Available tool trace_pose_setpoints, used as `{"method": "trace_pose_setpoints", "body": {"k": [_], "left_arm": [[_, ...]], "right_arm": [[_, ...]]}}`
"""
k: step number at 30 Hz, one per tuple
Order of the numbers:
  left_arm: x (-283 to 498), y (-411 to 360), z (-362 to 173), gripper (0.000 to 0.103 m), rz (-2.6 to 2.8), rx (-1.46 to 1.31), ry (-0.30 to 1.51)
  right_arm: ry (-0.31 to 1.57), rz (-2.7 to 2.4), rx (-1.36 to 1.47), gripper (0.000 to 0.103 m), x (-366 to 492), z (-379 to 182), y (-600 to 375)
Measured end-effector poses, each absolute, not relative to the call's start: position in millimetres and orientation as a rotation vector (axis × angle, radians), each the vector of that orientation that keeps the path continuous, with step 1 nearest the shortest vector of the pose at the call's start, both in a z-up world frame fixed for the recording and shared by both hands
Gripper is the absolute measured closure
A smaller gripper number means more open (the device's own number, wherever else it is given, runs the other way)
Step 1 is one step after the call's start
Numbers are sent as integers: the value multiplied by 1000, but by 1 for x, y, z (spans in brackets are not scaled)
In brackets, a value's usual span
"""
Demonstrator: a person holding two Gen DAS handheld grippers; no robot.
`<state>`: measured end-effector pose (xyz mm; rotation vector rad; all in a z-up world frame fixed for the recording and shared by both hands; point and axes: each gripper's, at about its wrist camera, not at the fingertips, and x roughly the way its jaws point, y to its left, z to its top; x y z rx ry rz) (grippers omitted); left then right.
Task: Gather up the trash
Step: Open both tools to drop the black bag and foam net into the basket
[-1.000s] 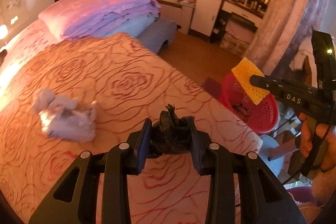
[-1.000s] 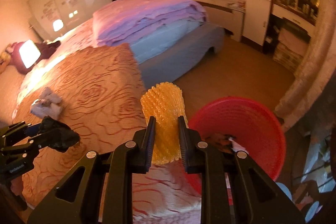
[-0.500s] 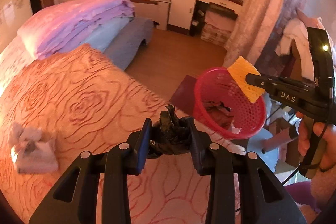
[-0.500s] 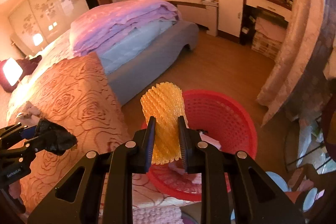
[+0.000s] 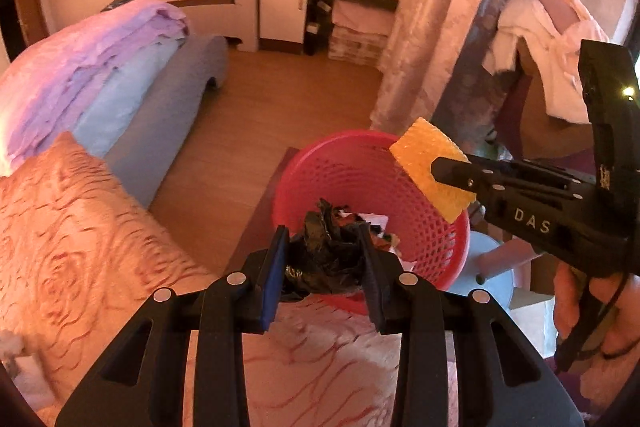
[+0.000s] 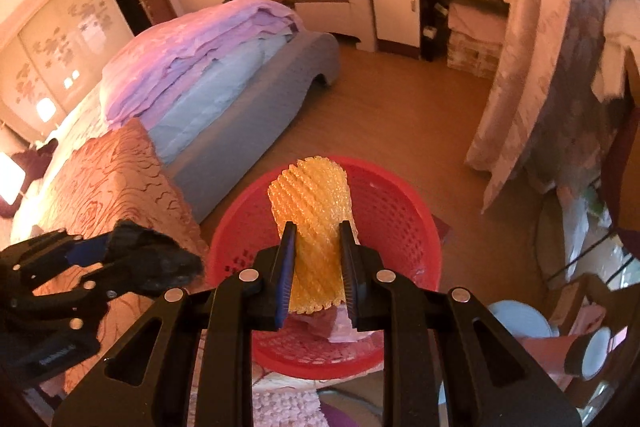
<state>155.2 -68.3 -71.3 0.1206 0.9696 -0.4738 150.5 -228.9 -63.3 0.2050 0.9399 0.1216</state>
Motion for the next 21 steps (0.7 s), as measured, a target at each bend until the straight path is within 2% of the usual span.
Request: {"method": "trace_pose_setpoints", "body": {"k": [10,18,19,20,21], "left_arm": [[170,-91,-94,70,-527,110,1046],[173,-88,-99,59,-516,90,1054],[174,-87,-99,53,-514,87,1056],[174,-86,-99,41,-509,86,1057],[175,-85,-99,37,-505,83,1057]], "right_arm": [[986,95,249,80,155,-79,-242],[998,87,261,73,157,-83,-245],[999,87,262,71,158,-83,-245],[1000,85,262,70,158,-83,-245],[999,82,260,68,158,-82,-245]]}}
